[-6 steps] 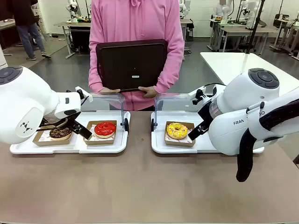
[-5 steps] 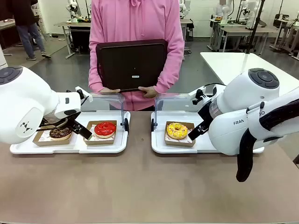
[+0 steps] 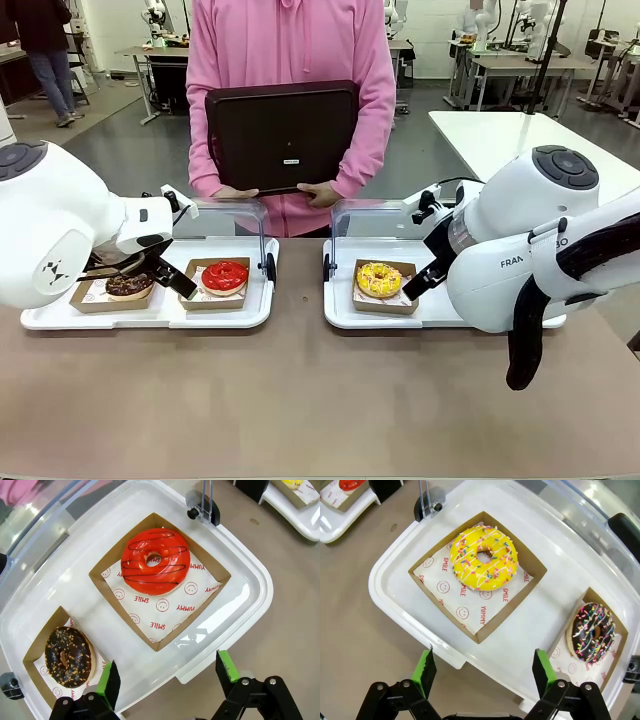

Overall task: Provide the desired donut to the person.
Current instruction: Pick up and lift the Paper togo box containing the Donut pointed at by the person.

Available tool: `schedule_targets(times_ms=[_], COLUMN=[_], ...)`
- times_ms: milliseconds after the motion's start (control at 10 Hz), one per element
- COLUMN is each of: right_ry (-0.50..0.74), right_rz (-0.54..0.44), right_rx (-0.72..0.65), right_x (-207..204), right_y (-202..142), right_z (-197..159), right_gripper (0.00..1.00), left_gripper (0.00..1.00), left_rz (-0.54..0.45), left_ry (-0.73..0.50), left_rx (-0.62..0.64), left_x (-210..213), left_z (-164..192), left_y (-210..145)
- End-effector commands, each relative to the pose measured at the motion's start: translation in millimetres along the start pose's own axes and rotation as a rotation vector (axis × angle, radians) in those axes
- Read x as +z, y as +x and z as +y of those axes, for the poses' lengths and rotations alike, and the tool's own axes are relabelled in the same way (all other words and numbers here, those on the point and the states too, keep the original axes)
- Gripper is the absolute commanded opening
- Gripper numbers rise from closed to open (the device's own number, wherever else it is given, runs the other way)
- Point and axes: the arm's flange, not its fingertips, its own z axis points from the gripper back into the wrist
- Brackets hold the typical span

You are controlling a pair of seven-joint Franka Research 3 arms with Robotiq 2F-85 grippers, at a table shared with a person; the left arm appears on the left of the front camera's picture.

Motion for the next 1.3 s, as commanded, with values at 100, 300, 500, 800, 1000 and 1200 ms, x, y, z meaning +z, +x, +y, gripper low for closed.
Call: schedule_targets(times_ms=[100, 300, 500, 800, 1000, 1200], right_ry=[0.0, 0.0, 0.0, 0.0, -0.057, 0.03], right_rz=[0.0, 0.0, 0.0, 0.0, 0.004, 0.008], right_rx=[0.0, 0.0, 0.0, 0.0, 0.051, 0.128], right_x=[0.0, 0.0, 0.0, 0.0, 21.6, 77.4], right_y=[0.0, 0.0, 0.0, 0.0, 0.7, -26.8], right_z=[-0.1, -0.1, -0.1, -0.1, -10.1, -71.2], right_gripper=[1.0, 1.0, 1.0, 1.0, 1.0, 1.0], left_gripper=[1.0, 1.0, 1.0, 1.0, 1.0, 1.0], left_rz=[0.0, 0.0, 0.0, 0.0, -0.001, -0.023], left_ry=[0.0, 0.0, 0.0, 0.0, 0.003, -0.138], left_rx=[0.0, 0.0, 0.0, 0.0, -0.059, -0.086], left_x=[0.0, 0.0, 0.0, 0.0, 19.6, 75.8], left_z=[0.1, 0.1, 0.1, 0.1, -0.5, 19.3], left_y=[-0.1, -0.1, -0.1, -0.1, -2.4, -36.0])
